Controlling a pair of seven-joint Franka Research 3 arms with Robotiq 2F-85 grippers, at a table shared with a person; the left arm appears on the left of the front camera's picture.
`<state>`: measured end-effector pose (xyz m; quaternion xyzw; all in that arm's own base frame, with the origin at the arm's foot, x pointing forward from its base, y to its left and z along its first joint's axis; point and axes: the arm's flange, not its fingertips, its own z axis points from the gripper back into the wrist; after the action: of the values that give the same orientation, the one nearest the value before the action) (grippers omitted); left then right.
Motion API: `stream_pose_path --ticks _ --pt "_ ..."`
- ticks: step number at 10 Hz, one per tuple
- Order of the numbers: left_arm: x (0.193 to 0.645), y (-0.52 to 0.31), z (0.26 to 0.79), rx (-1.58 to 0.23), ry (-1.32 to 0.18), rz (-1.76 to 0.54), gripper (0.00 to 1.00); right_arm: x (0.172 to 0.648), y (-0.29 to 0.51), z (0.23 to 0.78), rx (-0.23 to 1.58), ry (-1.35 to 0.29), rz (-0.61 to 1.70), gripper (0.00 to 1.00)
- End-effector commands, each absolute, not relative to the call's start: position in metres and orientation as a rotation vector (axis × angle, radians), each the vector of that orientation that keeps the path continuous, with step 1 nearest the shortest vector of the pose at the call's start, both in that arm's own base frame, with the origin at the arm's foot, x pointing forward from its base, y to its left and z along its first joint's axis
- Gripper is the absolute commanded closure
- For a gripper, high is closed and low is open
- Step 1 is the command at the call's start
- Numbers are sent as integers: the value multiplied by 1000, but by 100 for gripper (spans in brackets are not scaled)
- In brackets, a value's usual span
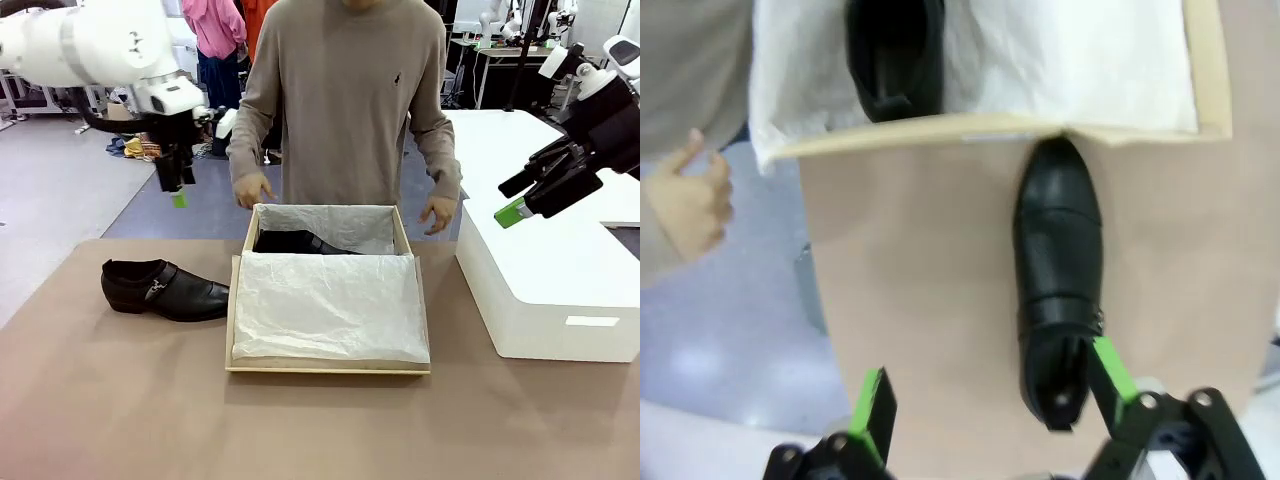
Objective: Pack the shoes into the box.
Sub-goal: Place the other shoe of the Shoes into the Shoes Box.
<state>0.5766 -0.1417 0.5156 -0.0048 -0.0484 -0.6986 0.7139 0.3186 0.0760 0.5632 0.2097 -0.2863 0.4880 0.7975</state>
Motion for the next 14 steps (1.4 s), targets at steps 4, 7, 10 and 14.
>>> stream_pose_path --ticks 4,7,10,14 --pt "573 -104 479 -43 -124 -1573 0 320 77 564 476 -631 1057 0" --pt "566 -109 490 -13 -93 -1566 0 320 77 564 476 -631 1057 0" --pt "566 -109 490 -13 -93 -1566 0 320 77 564 476 -631 1057 0" --pt "570 -106 483 44 -96 -1555 0 320 77 564 476 -631 1057 0"
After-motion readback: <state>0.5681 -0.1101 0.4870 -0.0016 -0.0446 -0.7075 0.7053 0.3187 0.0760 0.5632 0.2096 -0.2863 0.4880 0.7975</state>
